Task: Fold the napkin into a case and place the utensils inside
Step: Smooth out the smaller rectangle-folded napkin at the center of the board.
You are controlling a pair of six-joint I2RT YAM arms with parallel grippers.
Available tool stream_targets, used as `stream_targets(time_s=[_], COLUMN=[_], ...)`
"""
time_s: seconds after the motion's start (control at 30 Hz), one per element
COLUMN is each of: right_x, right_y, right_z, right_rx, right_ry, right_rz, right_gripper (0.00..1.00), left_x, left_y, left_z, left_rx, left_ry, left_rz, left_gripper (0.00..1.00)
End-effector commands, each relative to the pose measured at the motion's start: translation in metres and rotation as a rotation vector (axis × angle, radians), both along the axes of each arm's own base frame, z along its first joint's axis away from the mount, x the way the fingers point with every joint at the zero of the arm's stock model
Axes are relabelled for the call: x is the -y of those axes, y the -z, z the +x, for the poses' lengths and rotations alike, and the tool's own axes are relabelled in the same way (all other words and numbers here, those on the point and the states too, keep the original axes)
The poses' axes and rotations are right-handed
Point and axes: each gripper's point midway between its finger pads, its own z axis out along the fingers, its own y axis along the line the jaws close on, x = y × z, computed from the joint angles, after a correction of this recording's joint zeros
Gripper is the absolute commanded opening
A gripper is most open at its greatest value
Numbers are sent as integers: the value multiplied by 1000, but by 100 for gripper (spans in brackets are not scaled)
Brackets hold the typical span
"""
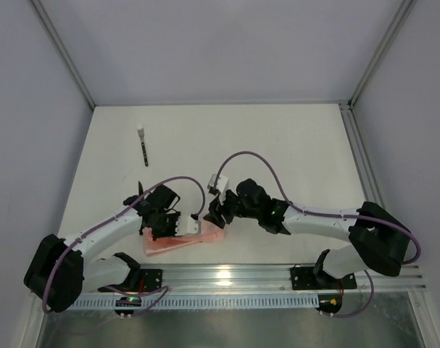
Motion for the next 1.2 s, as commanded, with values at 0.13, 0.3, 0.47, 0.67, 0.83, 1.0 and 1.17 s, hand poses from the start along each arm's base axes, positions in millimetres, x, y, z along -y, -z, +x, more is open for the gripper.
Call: stream_targets(time_s=[0.13, 0.3, 0.47, 0.67, 0.83, 1.0, 1.17], right_x=[36, 48, 37, 34, 32, 32, 28], right_y=[18, 37, 28, 53, 64, 63, 59], right_z=[-1, -7, -10, -15, -22, -22, -23], right_rx=[-382, -503, -559, -604, -642, -626, -602], right_ry=[294, 406, 388, 388, 365, 363, 335], right_rz=[90, 90, 140, 77, 61, 45, 11], right_gripper=[58, 58, 52, 52, 47, 47, 46], left_x=[-8, -7, -1, 2, 8, 16, 21], left_y=[-6, -9, -4, 3, 2, -2, -11], left_z=[-8, -14, -29, -42, -45, -62, -70], left_rx=[44, 55, 58, 9, 8, -61, -100], left_ry=[-56, -76, -23, 56, 85, 141, 190], left_rz=[76, 89, 123, 180, 173, 119, 93], left_gripper=[0, 0, 3, 6, 9, 13, 13])
